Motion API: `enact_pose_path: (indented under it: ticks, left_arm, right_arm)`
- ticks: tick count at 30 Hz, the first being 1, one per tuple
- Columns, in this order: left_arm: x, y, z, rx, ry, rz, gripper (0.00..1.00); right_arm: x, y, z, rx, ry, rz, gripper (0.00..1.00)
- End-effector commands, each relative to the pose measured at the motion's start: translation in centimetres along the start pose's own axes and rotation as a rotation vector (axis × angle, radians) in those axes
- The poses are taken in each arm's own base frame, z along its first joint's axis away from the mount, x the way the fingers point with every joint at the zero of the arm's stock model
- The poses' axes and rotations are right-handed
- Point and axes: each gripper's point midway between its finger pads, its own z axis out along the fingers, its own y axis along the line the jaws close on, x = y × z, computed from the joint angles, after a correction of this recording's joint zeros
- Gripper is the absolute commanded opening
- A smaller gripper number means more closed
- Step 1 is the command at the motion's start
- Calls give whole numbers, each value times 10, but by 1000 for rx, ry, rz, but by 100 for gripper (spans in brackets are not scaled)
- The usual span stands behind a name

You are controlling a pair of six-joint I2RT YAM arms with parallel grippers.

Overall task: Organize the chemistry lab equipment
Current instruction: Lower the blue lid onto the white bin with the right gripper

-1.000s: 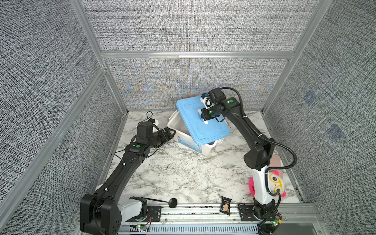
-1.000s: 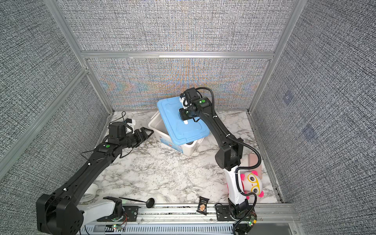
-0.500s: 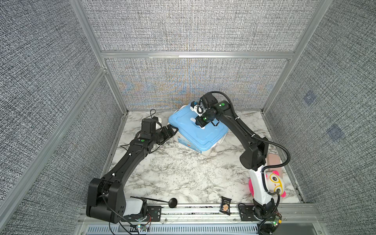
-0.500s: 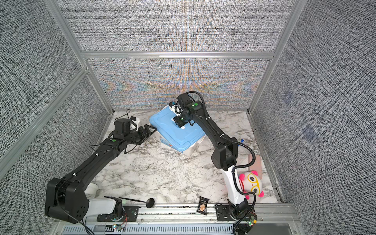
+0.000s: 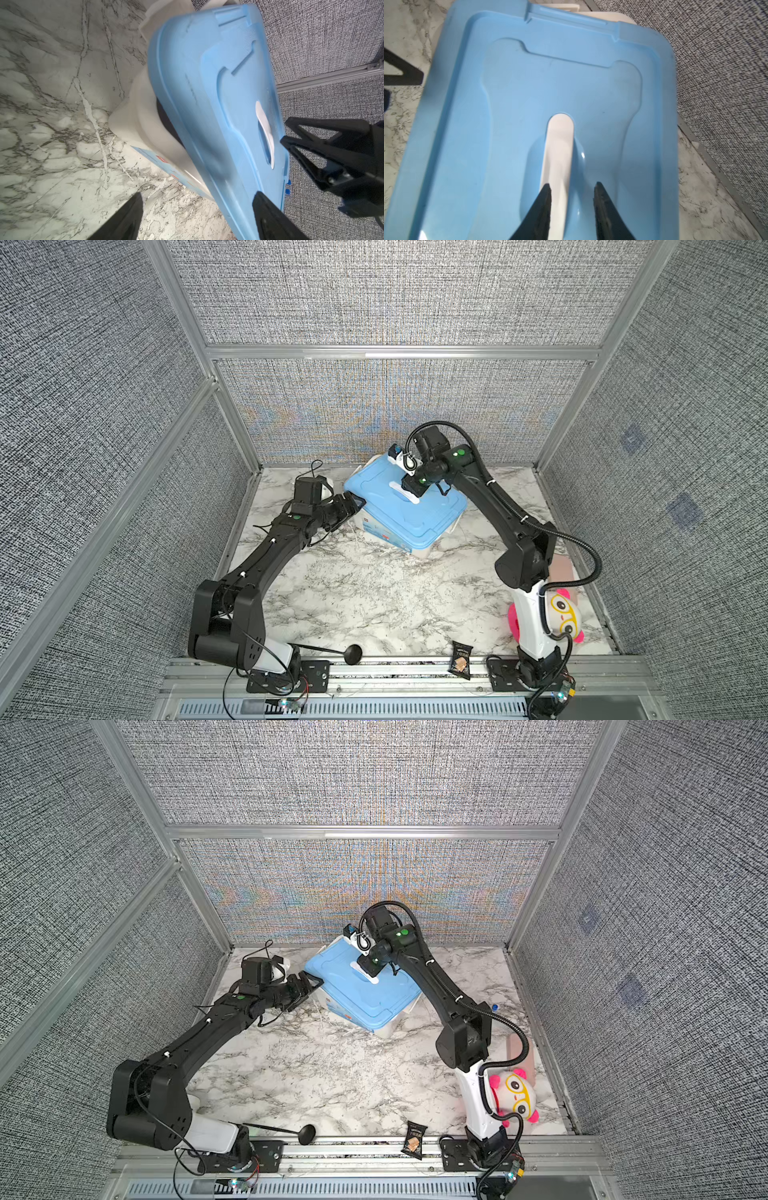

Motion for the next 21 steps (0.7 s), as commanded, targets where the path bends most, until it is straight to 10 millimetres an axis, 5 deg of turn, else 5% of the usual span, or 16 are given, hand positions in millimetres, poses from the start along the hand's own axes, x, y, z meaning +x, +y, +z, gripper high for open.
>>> enact_pose_path:
  ticks: [1,13,21]
  left_arm:
    - [-3,-5,1,28,-7,6,83]
    - [-3,2,7,3,6,13,83]
    - [-4,3,9,-3,12,8,83]
  right_arm:
    - [8,9,4,-48,27,-2,38]
    - [27,19,26,-114,96,4,33]
    - [21,32,15,-193,70,-17,32]
